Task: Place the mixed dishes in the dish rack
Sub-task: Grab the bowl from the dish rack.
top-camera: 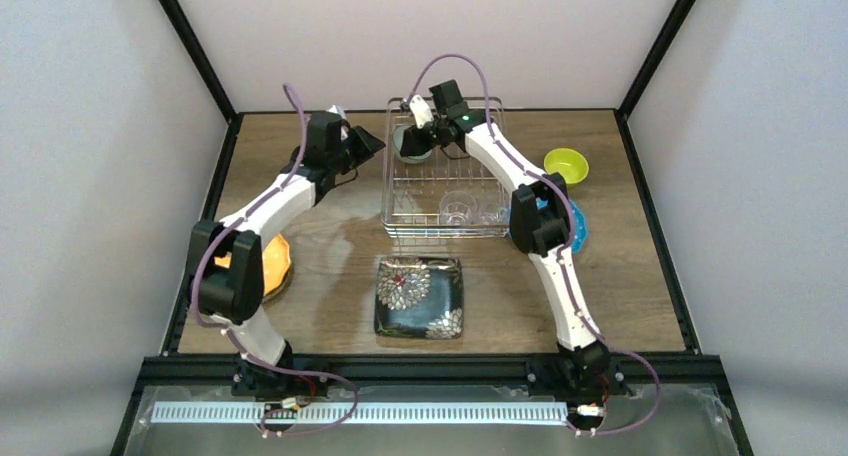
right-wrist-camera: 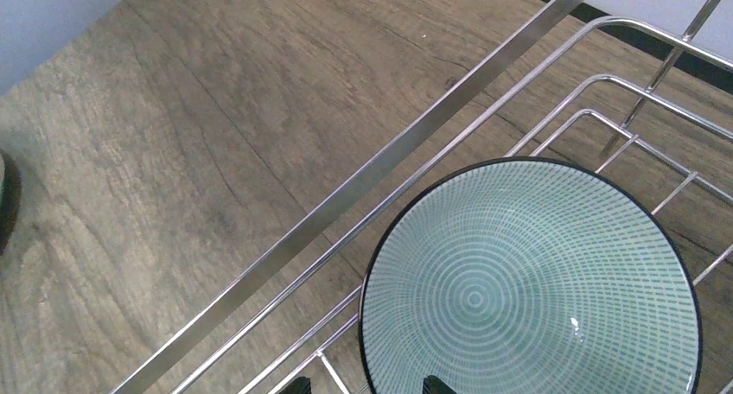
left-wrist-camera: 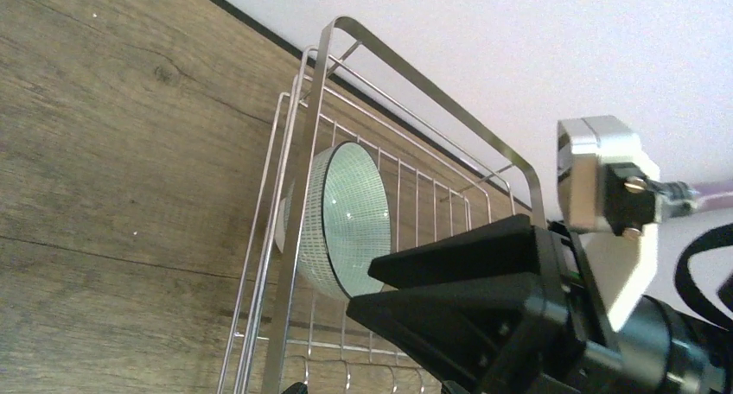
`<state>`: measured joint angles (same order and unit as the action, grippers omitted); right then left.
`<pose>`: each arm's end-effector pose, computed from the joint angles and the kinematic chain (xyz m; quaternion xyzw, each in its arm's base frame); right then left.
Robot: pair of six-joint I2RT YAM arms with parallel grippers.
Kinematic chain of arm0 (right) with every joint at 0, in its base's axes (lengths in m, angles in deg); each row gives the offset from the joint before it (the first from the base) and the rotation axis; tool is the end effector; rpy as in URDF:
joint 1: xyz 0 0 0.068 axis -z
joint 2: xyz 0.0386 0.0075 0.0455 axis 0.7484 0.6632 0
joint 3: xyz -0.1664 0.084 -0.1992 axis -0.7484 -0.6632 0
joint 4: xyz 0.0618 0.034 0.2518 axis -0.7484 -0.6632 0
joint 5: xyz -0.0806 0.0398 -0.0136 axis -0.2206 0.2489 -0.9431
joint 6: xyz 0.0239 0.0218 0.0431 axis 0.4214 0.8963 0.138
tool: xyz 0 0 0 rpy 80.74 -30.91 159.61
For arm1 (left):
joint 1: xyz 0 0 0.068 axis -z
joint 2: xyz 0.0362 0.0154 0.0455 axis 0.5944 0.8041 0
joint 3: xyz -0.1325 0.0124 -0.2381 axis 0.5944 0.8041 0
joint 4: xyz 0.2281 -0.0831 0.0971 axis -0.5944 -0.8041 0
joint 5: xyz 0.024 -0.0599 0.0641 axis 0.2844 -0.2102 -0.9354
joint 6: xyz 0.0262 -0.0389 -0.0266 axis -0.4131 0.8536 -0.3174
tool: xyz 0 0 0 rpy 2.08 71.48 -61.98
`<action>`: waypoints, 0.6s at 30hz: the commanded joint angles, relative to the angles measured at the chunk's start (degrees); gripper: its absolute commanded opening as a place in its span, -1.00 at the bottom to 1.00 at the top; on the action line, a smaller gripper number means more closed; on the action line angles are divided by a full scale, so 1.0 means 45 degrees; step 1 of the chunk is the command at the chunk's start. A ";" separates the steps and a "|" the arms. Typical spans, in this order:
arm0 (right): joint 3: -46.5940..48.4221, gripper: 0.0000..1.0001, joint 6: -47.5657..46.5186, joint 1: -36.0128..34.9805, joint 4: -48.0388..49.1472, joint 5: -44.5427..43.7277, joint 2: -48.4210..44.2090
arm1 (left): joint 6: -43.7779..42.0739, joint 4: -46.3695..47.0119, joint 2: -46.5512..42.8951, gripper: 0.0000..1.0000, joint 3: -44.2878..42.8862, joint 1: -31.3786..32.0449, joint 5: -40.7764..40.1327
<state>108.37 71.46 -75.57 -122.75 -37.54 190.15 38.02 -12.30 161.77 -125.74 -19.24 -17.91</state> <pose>0.4846 0.2668 0.2265 -0.3384 0.8319 0.2906 0.3300 0.3766 -0.1222 0.2662 -0.1816 0.8345 -0.3259 0.4054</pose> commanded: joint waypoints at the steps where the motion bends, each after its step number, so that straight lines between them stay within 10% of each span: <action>1: 0.0724 0.51 -0.0325 -0.0107 0.0289 -0.0286 0.0614 | -0.0213 0.0036 -0.0457 0.80 0.0323 -0.0058 0.0207; 18: 0.0981 0.46 -0.0627 -0.0279 0.0385 -0.0404 0.1479 | -0.0259 0.0532 -0.0811 0.80 0.0911 -0.0041 0.0266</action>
<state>111.25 69.80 -76.29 -121.55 -38.85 194.61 37.49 -11.14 159.91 -122.48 -19.24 -17.25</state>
